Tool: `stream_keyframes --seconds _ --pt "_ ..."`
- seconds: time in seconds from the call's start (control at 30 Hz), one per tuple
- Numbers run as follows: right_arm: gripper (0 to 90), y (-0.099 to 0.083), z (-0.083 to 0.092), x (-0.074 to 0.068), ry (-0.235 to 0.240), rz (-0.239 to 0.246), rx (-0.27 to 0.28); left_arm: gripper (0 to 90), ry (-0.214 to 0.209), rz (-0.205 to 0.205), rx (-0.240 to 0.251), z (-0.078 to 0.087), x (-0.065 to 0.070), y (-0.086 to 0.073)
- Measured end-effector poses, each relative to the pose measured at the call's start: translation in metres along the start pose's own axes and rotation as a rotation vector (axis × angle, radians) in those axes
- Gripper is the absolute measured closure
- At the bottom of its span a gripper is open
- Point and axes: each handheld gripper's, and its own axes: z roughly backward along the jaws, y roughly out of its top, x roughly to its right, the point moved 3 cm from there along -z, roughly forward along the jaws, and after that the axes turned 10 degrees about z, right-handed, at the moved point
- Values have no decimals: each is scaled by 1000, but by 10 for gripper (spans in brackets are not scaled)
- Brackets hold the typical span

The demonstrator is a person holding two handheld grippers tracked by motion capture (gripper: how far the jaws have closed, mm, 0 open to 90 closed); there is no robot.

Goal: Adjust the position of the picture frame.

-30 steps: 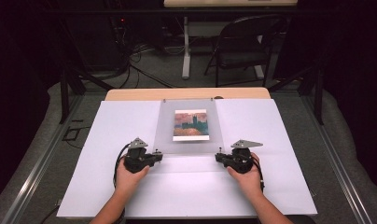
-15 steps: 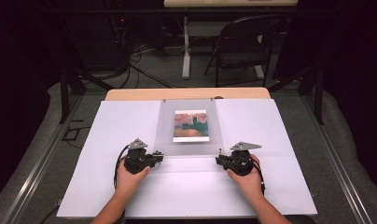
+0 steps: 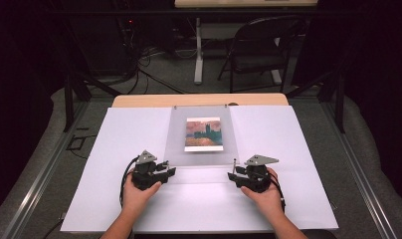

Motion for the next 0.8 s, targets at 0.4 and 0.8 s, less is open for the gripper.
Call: stream_keyframes --seconds 0.4,0.8 --pt "402 3 28 -1 -55 35 16 432 47 -41 16 12 2 -7" --pt "363 -3 46 4 -104 29 -2 438 28 -24 41 22 5 -8"
